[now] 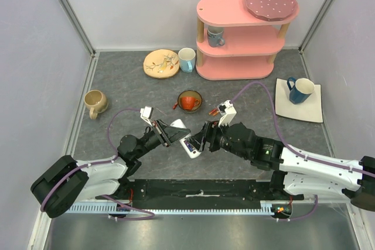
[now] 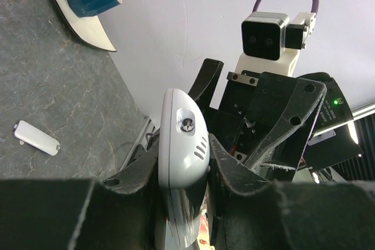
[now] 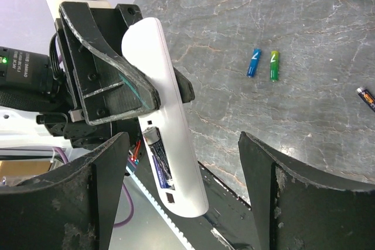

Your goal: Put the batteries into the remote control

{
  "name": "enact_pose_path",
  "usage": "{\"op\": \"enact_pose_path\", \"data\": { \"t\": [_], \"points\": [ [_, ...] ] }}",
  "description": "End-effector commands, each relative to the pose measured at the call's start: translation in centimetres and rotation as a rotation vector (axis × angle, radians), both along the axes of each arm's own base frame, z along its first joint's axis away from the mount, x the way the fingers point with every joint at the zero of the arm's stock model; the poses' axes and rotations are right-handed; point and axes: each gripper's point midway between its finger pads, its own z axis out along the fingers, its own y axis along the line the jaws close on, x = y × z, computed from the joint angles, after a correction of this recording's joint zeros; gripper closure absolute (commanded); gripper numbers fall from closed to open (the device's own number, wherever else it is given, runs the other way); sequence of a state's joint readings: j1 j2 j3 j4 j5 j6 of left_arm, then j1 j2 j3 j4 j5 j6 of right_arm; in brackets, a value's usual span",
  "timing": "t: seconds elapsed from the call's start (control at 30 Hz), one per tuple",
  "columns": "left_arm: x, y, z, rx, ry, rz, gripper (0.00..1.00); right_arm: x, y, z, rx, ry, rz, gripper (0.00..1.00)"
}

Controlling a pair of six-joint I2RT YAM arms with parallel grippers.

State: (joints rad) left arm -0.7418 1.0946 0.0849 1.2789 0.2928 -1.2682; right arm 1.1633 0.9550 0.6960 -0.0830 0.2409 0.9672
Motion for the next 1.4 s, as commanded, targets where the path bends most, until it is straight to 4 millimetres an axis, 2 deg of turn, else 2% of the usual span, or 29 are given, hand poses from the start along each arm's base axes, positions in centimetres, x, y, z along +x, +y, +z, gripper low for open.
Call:
{"op": "enact_pose_path", "data": {
  "t": [0.0, 0.23, 0.67, 0.83, 1.37],
  "points": [
    [0.0, 0.0, 2.1, -0.034, -0.09, 0.009, 0.98, 0.5, 0.4, 0.8, 0.066, 0.004, -0.021, 0.17],
    [-0.1, 0.0, 2.2, -0.034, -0.091, 0.004, 0.98, 1.2, 0.2, 0.0, 0.059, 0.028, -0.044, 0.18],
    [-0.2, 0.1, 2.5, -0.046, -0.094, 0.004, 0.98, 1.2, 0.0, -1.7, 0.037, 0.065, -0.045, 0.19],
    [-0.2, 0.2, 3.0, -0.06, -0.097, 0.008, 0.98, 1.1, 0.1, -1.4, 0.062, 0.063, -0.039, 0.19],
    [-0.2, 0.3, 4.8, -0.09, -0.125, 0.015, 0.98, 0.7, -0.1, -2.4, 0.072, 0.085, -0.033, 0.21]
  ]
}}
